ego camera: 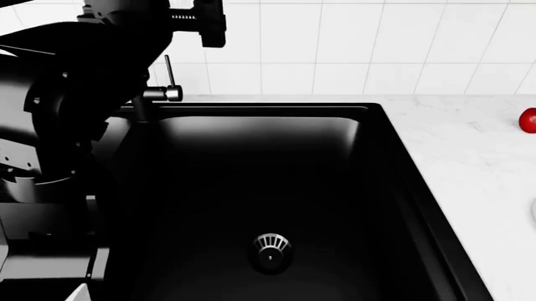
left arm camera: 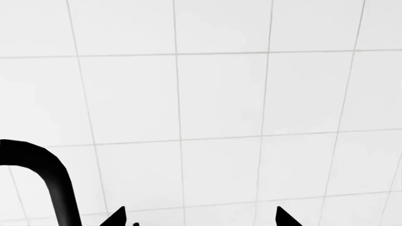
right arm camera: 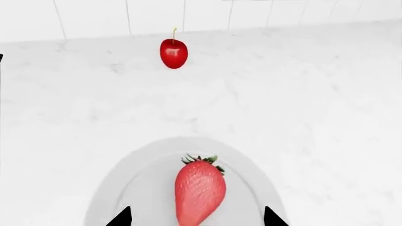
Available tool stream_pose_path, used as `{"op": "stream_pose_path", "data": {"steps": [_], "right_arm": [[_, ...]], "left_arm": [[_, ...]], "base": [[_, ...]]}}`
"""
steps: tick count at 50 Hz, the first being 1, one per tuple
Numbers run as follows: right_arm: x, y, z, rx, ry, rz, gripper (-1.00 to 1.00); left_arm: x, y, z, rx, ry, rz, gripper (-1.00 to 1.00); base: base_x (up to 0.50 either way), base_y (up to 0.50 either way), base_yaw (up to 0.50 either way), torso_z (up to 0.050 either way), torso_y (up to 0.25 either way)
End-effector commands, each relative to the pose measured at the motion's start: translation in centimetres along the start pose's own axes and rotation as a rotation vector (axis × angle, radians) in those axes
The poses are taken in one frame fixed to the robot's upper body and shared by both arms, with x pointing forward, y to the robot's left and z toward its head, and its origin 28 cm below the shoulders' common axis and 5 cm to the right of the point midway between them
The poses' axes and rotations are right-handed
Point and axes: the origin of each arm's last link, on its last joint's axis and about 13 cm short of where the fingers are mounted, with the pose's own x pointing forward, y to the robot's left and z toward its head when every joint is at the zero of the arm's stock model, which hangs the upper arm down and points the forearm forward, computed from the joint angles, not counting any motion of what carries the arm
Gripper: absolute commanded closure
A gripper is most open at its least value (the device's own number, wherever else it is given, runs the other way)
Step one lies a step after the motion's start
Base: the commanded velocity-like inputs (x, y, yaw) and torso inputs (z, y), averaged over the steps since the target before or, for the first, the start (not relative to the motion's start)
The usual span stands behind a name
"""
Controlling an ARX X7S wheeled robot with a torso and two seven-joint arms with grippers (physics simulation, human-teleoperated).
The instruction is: Pick the strawberry from the counter and place it in the sink. Then turn on the sink faucet.
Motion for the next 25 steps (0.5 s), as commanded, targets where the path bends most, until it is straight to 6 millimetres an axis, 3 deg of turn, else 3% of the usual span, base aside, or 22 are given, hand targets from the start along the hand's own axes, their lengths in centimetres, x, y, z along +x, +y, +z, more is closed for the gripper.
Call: {"op": "stream_pose_path", "data": {"steps": [1, 14, 25], "right_arm": [[1.0, 0.2, -0.5, 0.010, 0.016, -0.009, -1.00], [2.6, 1.2, -0.6, 0.030, 0.009, 0.018, -1.00], [3.2, 0.8, -1.4, 0.038, 0.017, -0.005, -1.00]], "left_arm": [[0.2, -0.1, -0.5, 0.001, 0.006, -0.004, -1.00], [0.3, -0.1, -0.9, 0.007, 0.009, -0.006, -1.00], [0.3, -0.1, -1.1, 0.010, 0.012, -0.010, -1.00]], "base": [[0.00, 0.00, 0.00, 0.000, 0.000], [0.00, 0.00, 0.00, 0.000, 0.000], [0.00, 0.00, 0.00, 0.000, 0.000]]}}
